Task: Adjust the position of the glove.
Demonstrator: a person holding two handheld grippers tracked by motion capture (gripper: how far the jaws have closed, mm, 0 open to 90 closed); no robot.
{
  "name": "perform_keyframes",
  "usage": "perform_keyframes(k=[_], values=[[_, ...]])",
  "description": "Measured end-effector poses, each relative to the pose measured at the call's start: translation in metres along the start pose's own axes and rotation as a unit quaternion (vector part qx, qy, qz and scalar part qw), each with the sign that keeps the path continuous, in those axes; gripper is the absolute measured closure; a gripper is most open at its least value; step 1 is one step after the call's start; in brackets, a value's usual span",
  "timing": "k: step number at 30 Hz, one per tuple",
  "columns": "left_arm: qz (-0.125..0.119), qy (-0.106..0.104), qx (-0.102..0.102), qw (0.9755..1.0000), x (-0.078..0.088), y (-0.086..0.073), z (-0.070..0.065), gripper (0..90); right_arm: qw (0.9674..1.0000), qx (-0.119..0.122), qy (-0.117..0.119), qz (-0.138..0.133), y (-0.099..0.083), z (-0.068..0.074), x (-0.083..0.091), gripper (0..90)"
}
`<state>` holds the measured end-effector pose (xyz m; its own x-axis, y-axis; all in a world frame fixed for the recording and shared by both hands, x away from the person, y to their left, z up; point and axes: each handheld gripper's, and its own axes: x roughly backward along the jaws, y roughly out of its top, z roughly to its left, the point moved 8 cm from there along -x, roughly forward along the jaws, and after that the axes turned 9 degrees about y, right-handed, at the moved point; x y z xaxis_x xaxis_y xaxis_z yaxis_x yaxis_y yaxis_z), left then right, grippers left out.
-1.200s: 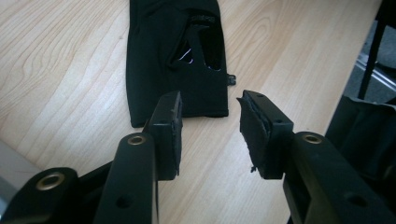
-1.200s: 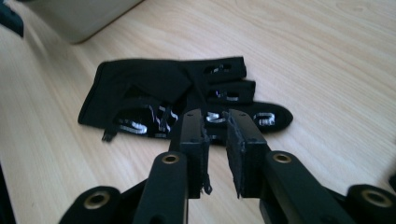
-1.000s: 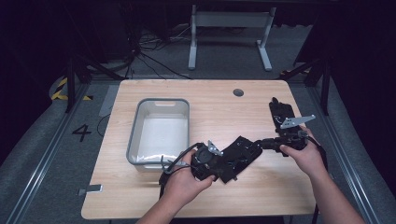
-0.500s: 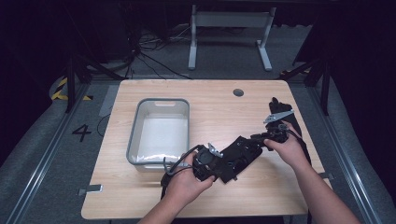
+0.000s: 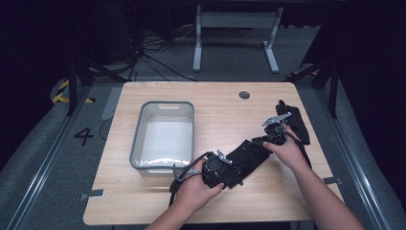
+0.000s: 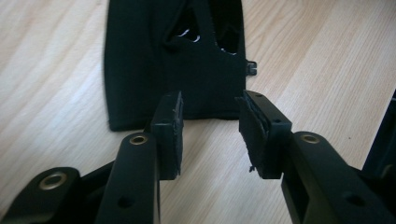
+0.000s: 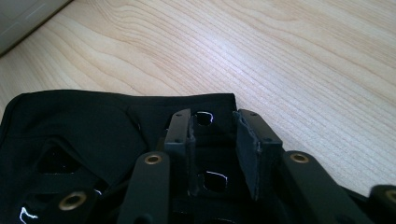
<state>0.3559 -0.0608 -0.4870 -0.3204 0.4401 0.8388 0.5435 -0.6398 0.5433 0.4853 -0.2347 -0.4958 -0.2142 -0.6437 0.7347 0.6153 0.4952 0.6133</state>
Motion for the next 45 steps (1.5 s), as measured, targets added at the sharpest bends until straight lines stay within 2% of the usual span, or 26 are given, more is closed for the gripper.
perform_keyframes(k=[3,9,12,16,21,23,25,28,29,34,36,37,39,43,45], values=[[0.004,-0.003,-0.007,1.0,-0.009,0.002,-0.007,59.3,1.0,-0.004,-0.006,0.006,-0.002,0.0,0.003,66.8],[0.014,0.001,-0.006,0.9999,-0.018,0.002,-0.007,58.3,0.9995,-0.003,-0.02,0.022,-0.007,-0.002,0.008,67.3],[0.023,0.002,-0.007,0.9997,-0.024,0.0,-0.006,57.8,0.9992,-0.016,-0.018,0.033,-0.012,-0.006,0.007,66.6],[0.032,-0.002,-0.004,0.9995,-0.028,0.0,-0.006,57.2,0.9987,-0.005,-0.023,0.044,-0.013,-0.006,0.003,65.3],[0.035,0.0,-0.006,0.9994,-0.029,0.001,-0.007,56.9,0.9985,-0.003,-0.024,0.049,-0.014,-0.006,0.001,65.4],[0.035,0.002,-0.007,0.9993,-0.03,0.001,-0.007,57.7,0.9985,-0.004,-0.023,0.051,-0.014,-0.006,0.0,68.4],[0.035,0.013,-0.018,0.9992,-0.03,0.002,-0.005,64.3,0.9984,-0.007,-0.018,0.054,-0.014,-0.004,0.0,73.8],[0.032,0.012,-0.021,0.9992,-0.031,0.002,-0.005,77.0,0.9984,-0.004,-0.011,0.056,-0.014,-0.001,-0.001,81.5],[0.03,0.006,-0.015,0.9994,-0.031,0.003,-0.006,80.5,0.9983,-0.002,-0.011,0.057,-0.014,-0.001,-0.001,82.4],[0.033,0.014,-0.026,0.999,-0.03,0.002,-0.007,84.2,0.998,0.004,-0.02,0.059,-0.013,0.002,0.0,84.5],[0.037,0.014,-0.03,0.9988,-0.028,0.001,-0.007,84.5,0.9982,0.005,-0.023,0.056,-0.012,0.005,0.003,84.7],[0.034,0.015,-0.03,0.9989,-0.024,0.0,-0.005,84.6,0.999,0.008,-0.017,0.041,-0.008,0.01,0.01,84.7],[0.032,0.015,-0.029,0.9989,-0.021,0.0,-0.004,84.5,0.9992,0.01,-0.015,0.036,-0.007,0.012,0.013,84.7],[0.028,0.016,-0.042,0.9986,-0.008,-0.004,0.0,84.4,0.9999,0.006,0.005,0.007,-0.005,0.03,0.033,84.4],[0.026,0.014,-0.049,0.9984,0.0,-0.006,0.0,84.4,0.9999,0.006,0.009,0.0,-0.006,0.034,0.038,84.3]])
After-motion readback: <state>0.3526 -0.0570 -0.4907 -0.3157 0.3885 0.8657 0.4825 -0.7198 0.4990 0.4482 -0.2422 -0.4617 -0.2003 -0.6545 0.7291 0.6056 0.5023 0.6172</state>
